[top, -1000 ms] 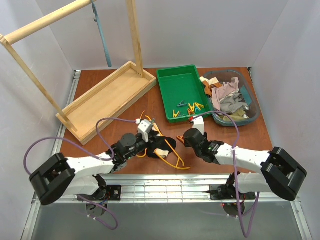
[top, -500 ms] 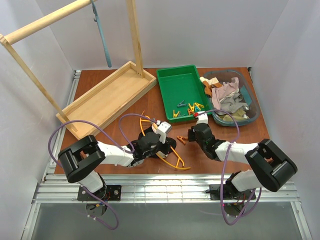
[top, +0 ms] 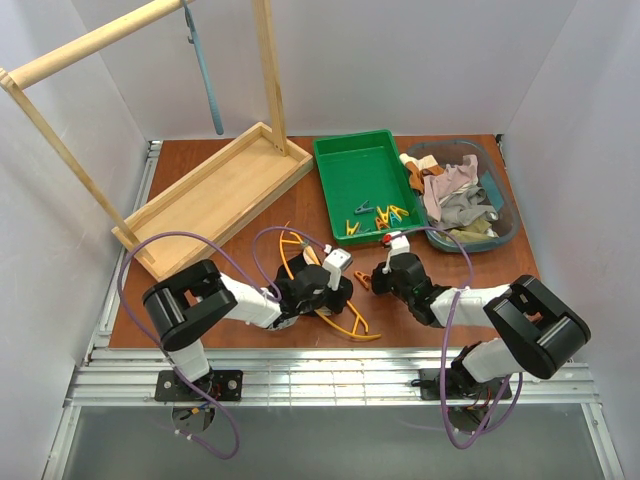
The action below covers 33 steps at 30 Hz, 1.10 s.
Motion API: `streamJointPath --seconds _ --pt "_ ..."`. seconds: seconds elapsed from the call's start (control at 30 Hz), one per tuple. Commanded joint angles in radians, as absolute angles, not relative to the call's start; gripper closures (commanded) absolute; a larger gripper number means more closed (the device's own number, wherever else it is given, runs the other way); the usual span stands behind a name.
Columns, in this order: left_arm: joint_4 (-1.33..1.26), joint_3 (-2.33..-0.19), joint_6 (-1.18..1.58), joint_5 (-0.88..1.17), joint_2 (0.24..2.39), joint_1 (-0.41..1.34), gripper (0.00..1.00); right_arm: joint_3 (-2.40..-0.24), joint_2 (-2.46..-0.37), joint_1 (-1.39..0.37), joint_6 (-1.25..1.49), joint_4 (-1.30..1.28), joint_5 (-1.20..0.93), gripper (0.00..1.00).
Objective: Clip the underwear to the hanger
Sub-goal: Open the clamp at the center of the board.
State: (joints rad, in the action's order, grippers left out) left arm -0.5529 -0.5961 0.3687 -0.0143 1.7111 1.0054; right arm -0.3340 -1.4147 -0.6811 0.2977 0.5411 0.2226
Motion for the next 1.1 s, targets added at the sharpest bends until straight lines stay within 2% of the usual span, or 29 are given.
streamJointPath --seconds 0.0,0.4,0.6,0.77,0.8,0.87,0.93,1.07 --pt "-0.549 -0.638 0.377 -0.002 1.746 1.011 1.0 -0.311 -1.396 -0.687 0.324 0.543 0.167 0.99" --pt "-0.575 -0.716 0.353 -0.032 1.848 1.011 1.0 -0.264 -1.33 -0.75 0.328 0.528 0.143 0.99" --pt "-0.526 -0.675 0.356 -0.141 1.784 1.011 1.0 -0.265 -1.335 -0.776 0.331 0.534 0.144 0.99" --pt "-0.595 -0.617 0.331 -0.108 1.741 1.011 1.0 -0.275 -1.362 -0.799 0.334 0.551 0.14 0.99" --pt "-0.598 -0.614 0.328 -0.1 1.74 1.011 0.97 -0.279 -1.368 -0.802 0.334 0.555 0.143 0.99" --pt "-0.615 -0.608 0.316 -0.083 1.729 1.011 0.85 -0.282 -1.381 -0.808 0.334 0.555 0.149 0.99" --pt "-0.646 -0.58 0.308 -0.06 1.703 1.011 0.68 -0.285 -1.379 -0.811 0.339 0.554 0.167 0.99" --pt "-0.727 -0.511 0.302 -0.037 1.646 1.009 0.57 -0.275 -1.313 -0.815 0.371 0.5 0.241 0.99"
